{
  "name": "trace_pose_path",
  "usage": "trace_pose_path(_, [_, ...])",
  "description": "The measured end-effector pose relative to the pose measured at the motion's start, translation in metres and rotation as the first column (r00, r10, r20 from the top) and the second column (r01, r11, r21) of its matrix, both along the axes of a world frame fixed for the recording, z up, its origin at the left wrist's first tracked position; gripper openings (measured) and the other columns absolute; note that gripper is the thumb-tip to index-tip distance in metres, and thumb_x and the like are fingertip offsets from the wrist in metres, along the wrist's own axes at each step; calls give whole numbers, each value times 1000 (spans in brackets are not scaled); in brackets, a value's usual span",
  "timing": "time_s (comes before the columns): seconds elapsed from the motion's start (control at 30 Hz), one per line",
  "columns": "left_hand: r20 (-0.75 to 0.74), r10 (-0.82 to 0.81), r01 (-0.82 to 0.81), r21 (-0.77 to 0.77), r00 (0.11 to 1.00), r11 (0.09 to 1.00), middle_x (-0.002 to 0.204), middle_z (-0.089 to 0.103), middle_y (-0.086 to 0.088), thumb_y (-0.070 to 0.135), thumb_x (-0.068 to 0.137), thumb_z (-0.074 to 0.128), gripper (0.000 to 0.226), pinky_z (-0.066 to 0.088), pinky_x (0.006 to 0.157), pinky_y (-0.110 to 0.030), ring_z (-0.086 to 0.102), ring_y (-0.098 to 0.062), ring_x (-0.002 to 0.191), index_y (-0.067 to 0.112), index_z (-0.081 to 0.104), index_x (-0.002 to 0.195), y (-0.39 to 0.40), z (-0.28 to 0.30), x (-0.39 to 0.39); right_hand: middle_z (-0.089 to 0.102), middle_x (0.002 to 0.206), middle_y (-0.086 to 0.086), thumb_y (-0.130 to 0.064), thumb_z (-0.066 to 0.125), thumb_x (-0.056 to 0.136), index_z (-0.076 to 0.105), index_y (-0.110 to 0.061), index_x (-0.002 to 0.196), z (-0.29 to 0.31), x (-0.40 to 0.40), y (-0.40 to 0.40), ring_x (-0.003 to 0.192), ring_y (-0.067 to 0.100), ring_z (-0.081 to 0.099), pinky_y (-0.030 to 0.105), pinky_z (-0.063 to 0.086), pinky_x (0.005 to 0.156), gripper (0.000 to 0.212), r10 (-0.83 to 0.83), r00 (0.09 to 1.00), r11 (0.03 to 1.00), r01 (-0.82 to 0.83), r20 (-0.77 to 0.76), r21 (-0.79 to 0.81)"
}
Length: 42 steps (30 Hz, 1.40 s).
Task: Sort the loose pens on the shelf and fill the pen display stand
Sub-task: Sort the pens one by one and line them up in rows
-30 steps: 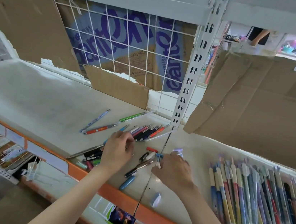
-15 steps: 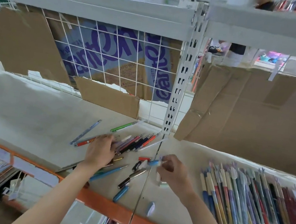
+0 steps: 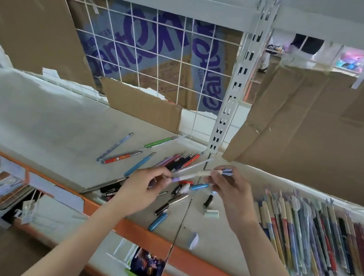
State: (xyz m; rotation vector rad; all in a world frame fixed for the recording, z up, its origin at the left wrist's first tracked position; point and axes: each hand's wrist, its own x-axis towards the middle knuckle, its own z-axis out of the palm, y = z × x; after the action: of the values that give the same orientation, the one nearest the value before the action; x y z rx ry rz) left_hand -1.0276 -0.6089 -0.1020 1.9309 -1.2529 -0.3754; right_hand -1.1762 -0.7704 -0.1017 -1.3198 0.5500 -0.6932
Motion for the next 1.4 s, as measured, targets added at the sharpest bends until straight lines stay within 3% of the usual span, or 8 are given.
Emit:
trace_pose_path(0.47, [-510, 41, -3, 75, 859, 997, 54, 48, 12, 20, 97, 47, 26, 31, 54, -19, 40, -9, 56, 18, 66, 80, -25, -3, -33, 70, 75, 7, -9, 54, 93, 58, -1, 85, -7, -5, 15, 69, 18, 63, 22, 49, 61, 12, 80, 997, 991, -77, -20, 111])
trace_pose_path(0.6, [-413, -15, 66, 110, 911, 992, 61, 61, 8, 29, 98, 44, 28, 38, 47, -19, 47, -5, 45, 17, 66, 84, -44, 4, -48, 67, 68, 7, -17, 50, 97, 54, 2, 91, 0, -4, 10, 53, 14, 52, 26, 43, 55, 21, -70, 995, 998, 70, -69, 6])
trace_pose_path(0.7, [-212, -26, 59, 151, 977, 987, 83, 68, 2, 26, 97, 48, 23, 49, 66, -24, 59, -8, 66, 14, 67, 93, -42, -4, -45, 60, 57, 8, -23, 58, 92, 49, -19, 98, 3, -18, -11, 45, 9, 45, 24, 38, 53, 11, -233, 928, 926, 121, -290, -357])
trace_pose_path(0.8, [-190, 27, -11, 84, 981, 996, 92, 67, 14, 23, 94, 54, 12, 45, 75, -11, 60, 2, 82, 25, 65, 96, -26, -12, -32, 62, 72, 7, -24, 56, 91, 46, -23, 119, -9, -45, -30, 77, 24, 60, 31, 45, 67, 30, -384, 715, 744, -136, -584, -654])
trace_pose_path(0.93, [-146, 174, -172, 23, 974, 985, 87, 66, 14, 9, 90, 58, 17, 46, 74, -13, 63, -5, 82, 25, 64, 93, -6, -17, -14, 49, 125, 14, -19, 46, 93, 52, -15, 122, -25, -65, -32, 121, 30, 48, 36, 44, 83, 29, -469, 483, 653, -373, -739, -659])
trace_pose_path(1.07, [-108, 246, -247, -2, 963, 969, 85, 65, 17, 8, 89, 59, 14, 45, 73, -10, 61, 0, 80, 19, 67, 93, 6, -16, -1, 22, 146, 19, -7, 43, 92, 54, -12, 118, -23, -66, -35, 116, 39, 49, 39, 46, 85, 28, -483, 434, 666, -382, -761, -640])
trace_pose_path(1.27, [-19, 234, -233, 15, 972, 972, 82, 64, 17, 9, 85, 64, 13, 39, 68, 0, 57, 9, 80, 22, 66, 87, 21, -16, 0, 32, 117, 7, -6, 45, 86, 54, -21, 118, -17, -62, -28, 97, 31, 55, 30, 39, 63, 36, -527, 396, 632, -407, -751, -659])
trace_pose_path(1.4, [82, 132, -141, 122, 988, 982, 74, 59, 16, 21, 82, 70, 14, 36, 63, -5, 54, 5, 71, 25, 58, 75, 23, -21, -13, 49, 109, 8, -8, 53, 86, 63, -16, 109, -15, -50, -13, 90, 29, 59, 34, 46, 71, 26, -433, 607, 602, -356, -667, -715])
